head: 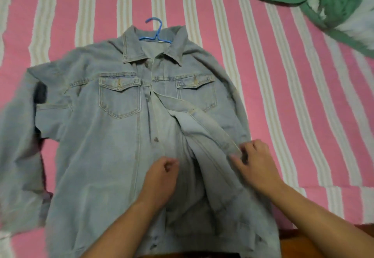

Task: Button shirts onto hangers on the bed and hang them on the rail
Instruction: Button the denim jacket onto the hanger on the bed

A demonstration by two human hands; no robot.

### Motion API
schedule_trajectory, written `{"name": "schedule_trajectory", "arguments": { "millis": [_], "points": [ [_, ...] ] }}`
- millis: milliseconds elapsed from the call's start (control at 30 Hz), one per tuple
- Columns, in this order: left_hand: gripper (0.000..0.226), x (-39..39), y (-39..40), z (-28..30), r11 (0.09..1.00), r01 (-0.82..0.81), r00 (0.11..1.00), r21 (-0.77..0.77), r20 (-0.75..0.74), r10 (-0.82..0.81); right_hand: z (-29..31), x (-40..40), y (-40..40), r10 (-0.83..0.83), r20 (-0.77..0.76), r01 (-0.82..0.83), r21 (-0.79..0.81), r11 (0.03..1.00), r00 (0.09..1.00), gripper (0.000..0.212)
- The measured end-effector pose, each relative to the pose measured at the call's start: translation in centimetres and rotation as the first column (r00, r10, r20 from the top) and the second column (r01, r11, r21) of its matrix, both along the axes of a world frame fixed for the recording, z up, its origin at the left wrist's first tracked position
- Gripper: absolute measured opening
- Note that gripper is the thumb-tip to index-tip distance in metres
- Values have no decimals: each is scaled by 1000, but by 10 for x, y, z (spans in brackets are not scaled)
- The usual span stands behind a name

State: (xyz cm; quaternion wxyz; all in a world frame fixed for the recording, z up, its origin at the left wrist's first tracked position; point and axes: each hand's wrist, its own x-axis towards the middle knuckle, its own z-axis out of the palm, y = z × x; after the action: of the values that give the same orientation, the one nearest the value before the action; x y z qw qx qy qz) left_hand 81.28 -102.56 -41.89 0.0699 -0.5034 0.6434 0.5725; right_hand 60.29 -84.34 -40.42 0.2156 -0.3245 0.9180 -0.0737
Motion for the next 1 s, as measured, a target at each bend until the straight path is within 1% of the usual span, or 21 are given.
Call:
{"name": "schedule_trajectory", "arguments": {
  "millis": [67, 133, 200, 233, 267, 333, 367, 400, 433, 467, 500, 533, 567, 633, 667, 733, 800, 833, 900, 933, 1000],
  "points": [
    [9, 0, 14, -1, 967, -132, 991, 219, 32, 129, 7, 17, 20, 96, 128, -118, 176, 977, 987, 37],
    [8, 10, 16, 6, 936, -203, 979, 286, 80, 188, 23, 27, 18, 76, 94, -100, 289, 952, 993, 26],
    [11, 24, 8, 19, 925, -242, 970, 292, 89, 226, 50, 42, 7, 80, 40, -87, 211, 974, 996, 27],
    [15, 31, 3, 30, 913, -267, 964, 309, 73, 257, 66, 55, 1, 149, 116, -166, 149, 975, 982, 29],
    [20, 39, -1, 38, 891, -299, 953, 342, 57, 297, 85, 72, -7, 280, 252, -305, 64, 950, 926, 29],
    [32, 50, -4, 57, 855, -315, 943, 412, 34, 331, 115, 111, -15, 499, 566, -491, -182, 852, 656, 19],
    [35, 54, -2, 63, 851, -302, 947, 429, 34, 319, 119, 121, -13, 491, 674, -460, -245, 854, 552, 17],
    [36, 58, 1, 66, 856, -300, 950, 422, 47, 309, 114, 120, -8, 420, 702, -355, -248, 901, 575, 20],
    [35, 61, 5, 65, 868, -306, 950, 390, 74, 302, 99, 111, 1, 299, 657, -205, -219, 954, 692, 22],
    [33, 63, 9, 63, 879, -317, 948, 355, 111, 297, 79, 96, 15, 121, 532, -48, -149, 988, 838, 22],
    [34, 67, 14, 57, 894, -320, 946, 313, 156, 284, 60, 79, 32, -64, 344, 86, -49, 995, 937, 22],
    [37, 71, 19, 49, 913, -306, 945, 269, 198, 259, 44, 63, 51, -184, 142, 175, 72, 982, 973, 26],
    [43, 74, 24, 42, 942, -260, 949, 211, 238, 208, 31, 54, 71, -272, 39, 259, 196, 946, 962, 33],
    [58, 77, 34, 31, 987, -127, 949, 100, 303, 91, 11, 56, 97, -422, 63, 373, 362, 854, 905, 49],
    [64, 77, 39, 29, 995, -79, 946, 55, 320, 57, 7, 64, 103, -459, 89, 400, 367, 840, 884, 49],
    [70, 78, 50, 27, 1000, -23, 944, -5, 330, 23, 8, 79, 105, -501, 152, 442, 304, 844, 852, 33],
    [71, 81, 56, 27, 999, 5, 943, -32, 332, 5, 24, 82, 106, -639, 260, 599, 223, 769, 724, 21],
    [70, 83, 58, 27, 999, 12, 944, -35, 330, 0, 37, 77, 111, -664, 251, 644, 167, 746, 704, 19],
    [66, 86, 59, 26, 998, 50, 942, -32, 333, -36, 72, 51, 129, -608, 59, 604, 73, 794, 792, 19],
    [65, 89, 59, 24, 997, 79, 940, -23, 333, -67, 90, 31, 143, -529, -93, 535, 73, 841, 844, 17],
    [66, 93, 64, 23, 992, 124, 939, 12, 322, -121, 125, -21, 169, -390, -332, 456, 148, 878, 859, 15]
  ]
}}
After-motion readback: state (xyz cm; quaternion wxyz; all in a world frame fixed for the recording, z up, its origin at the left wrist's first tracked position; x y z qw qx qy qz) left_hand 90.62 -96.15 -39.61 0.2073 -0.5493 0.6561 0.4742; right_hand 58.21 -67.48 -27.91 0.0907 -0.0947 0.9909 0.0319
